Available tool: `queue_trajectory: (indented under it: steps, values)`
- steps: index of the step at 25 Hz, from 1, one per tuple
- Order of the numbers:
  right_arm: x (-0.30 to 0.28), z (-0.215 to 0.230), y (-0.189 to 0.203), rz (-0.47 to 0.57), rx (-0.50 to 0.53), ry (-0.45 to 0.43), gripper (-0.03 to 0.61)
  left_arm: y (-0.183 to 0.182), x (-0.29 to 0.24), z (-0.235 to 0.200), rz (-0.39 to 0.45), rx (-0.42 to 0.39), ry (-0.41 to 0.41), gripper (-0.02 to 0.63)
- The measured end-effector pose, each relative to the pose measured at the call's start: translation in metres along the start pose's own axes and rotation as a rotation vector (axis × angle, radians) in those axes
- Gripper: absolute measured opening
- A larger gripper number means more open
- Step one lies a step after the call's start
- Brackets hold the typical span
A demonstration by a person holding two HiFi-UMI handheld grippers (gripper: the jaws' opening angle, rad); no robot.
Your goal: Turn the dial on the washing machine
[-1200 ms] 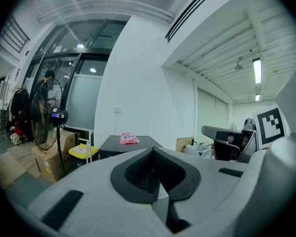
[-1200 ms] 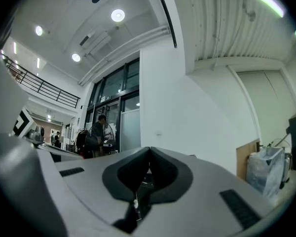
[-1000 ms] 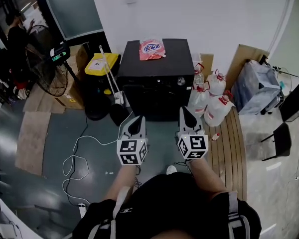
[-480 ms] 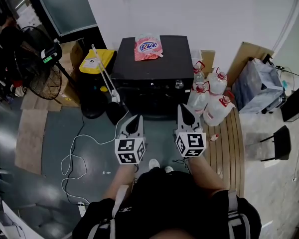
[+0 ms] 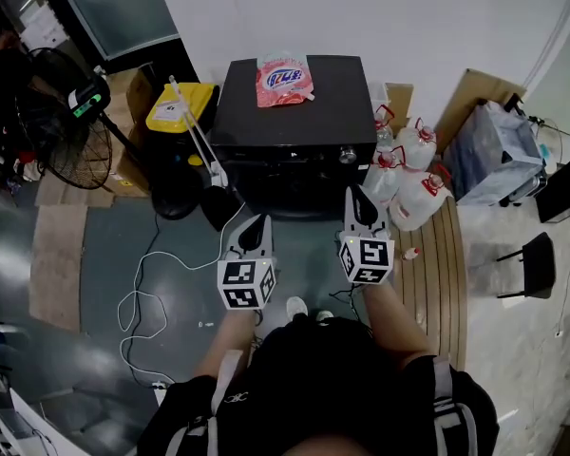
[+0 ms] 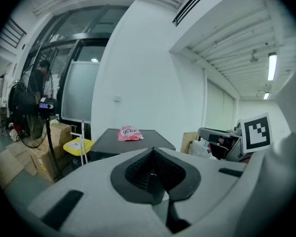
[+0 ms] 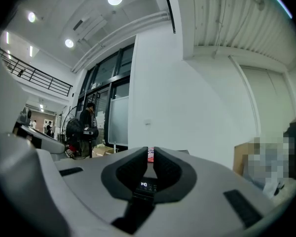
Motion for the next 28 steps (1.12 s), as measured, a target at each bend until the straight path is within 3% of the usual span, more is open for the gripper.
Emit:
queue_trajectory:
  steps: [2,4,6,14,28]
  values:
    - [-0.014,0.004,0.007,-0.016,0.012,0.002,0.034,0.000,-0.004,-0.007,-0.006,0.004,-0.002,0.003]
    - [-0.029,0.010,0.015,-0.045,0.029,0.004,0.118,0.000,-0.009,-0.012,-0.010,0.005,-0.001,0.003]
    - [-0.045,0.018,0.027,-0.080,0.048,0.018,0.135,0.001,-0.015,-0.016,-0.017,0.006,0.000,0.003]
    - [-0.112,0.055,0.092,-0.222,0.100,0.070,0.156,0.018,-0.045,-0.029,-0.079,0.004,-0.004,0.003]
    - [-0.187,0.102,0.206,-0.377,0.046,0.158,0.204,0.061,-0.106,-0.048,-0.202,0.025,-0.022,0.003]
Point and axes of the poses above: the fingertips, and each gripper's own axes: x backward along the fingers, z to its right, y out of its underside, the point moved 1 cm from there along x, backward along the fingers
